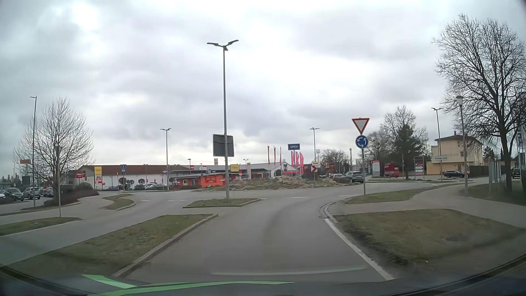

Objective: Follow the waypoints while adhering to traffic rules and regulations

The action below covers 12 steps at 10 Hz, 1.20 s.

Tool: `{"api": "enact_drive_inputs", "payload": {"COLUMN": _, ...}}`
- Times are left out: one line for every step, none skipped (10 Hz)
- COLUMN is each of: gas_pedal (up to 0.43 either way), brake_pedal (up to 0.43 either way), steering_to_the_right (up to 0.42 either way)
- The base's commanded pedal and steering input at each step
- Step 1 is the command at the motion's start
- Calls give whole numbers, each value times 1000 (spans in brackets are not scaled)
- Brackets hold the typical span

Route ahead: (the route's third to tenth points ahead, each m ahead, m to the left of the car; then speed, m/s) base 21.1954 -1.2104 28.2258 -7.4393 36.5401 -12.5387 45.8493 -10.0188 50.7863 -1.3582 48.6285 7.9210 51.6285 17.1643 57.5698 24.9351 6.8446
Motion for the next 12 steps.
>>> {"api": "enact_drive_inputs", "payload": {"gas_pedal": 39, "brake_pedal": 0, "steering_to_the_right": 30}}
{"api": "enact_drive_inputs", "payload": {"gas_pedal": 39, "brake_pedal": 0, "steering_to_the_right": 30}}
{"api": "enact_drive_inputs", "payload": {"gas_pedal": 39, "brake_pedal": 0, "steering_to_the_right": 30}}
{"api": "enact_drive_inputs", "payload": {"gas_pedal": 39, "brake_pedal": 0, "steering_to_the_right": 30}}
{"api": "enact_drive_inputs", "payload": {"gas_pedal": 39, "brake_pedal": 0, "steering_to_the_right": 30}}
{"api": "enact_drive_inputs", "payload": {"gas_pedal": 39, "brake_pedal": 0, "steering_to_the_right": 26}}
{"api": "enact_drive_inputs", "payload": {"gas_pedal": 39, "brake_pedal": 0, "steering_to_the_right": 23}}
{"api": "enact_drive_inputs", "payload": {"gas_pedal": 39, "brake_pedal": 0, "steering_to_the_right": 22}}
{"api": "enact_drive_inputs", "payload": {"gas_pedal": 28, "brake_pedal": 0, "steering_to_the_right": 22}}
{"api": "enact_drive_inputs", "payload": {"gas_pedal": 28, "brake_pedal": 0, "steering_to_the_right": 25}}
{"api": "enact_drive_inputs", "payload": {"gas_pedal": 20, "brake_pedal": 0, "steering_to_the_right": 26}}
{"api": "enact_drive_inputs", "payload": {"gas_pedal": 8, "brake_pedal": 0, "steering_to_the_right": 29}}
